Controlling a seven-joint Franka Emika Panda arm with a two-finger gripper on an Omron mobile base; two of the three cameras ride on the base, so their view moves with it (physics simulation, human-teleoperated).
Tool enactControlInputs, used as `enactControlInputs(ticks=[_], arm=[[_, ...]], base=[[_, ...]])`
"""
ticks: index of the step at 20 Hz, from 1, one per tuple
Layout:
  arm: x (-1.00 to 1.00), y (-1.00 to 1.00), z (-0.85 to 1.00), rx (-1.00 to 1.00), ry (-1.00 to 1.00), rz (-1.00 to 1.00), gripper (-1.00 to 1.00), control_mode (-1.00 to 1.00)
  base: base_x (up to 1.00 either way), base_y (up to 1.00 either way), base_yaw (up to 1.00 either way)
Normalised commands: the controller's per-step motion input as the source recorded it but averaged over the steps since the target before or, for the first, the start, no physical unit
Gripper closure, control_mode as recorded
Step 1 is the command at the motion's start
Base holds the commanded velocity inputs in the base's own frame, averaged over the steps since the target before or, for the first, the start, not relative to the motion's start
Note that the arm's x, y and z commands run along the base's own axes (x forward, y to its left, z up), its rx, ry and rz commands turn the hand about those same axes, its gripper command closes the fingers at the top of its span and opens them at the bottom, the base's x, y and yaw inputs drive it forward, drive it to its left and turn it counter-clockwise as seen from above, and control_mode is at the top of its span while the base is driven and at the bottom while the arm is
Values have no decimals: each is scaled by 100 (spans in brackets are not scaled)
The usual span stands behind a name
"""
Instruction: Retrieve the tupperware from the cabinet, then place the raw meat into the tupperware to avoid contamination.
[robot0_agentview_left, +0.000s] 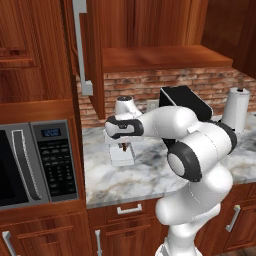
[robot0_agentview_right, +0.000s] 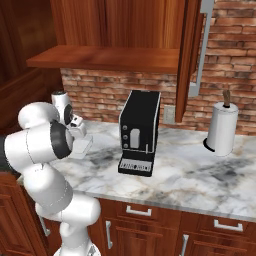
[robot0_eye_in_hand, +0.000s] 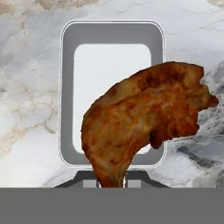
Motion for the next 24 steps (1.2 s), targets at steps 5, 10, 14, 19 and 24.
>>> enactControlInputs(ticks=[5, 10, 14, 19, 24], arm=[[29, 4, -27, 0, 0, 0, 100, -100], [24, 7, -28, 0, 0, 0, 100, -100], [16, 9, -31, 0, 0, 0, 100, -100], [15, 6, -27, 0, 0, 0, 100, -100], [4, 4, -19, 0, 0, 0, 100, -100]], base=[[0, 0, 0], [0, 0, 0], [0, 0, 0], [0, 0, 0], [0, 0, 0]])
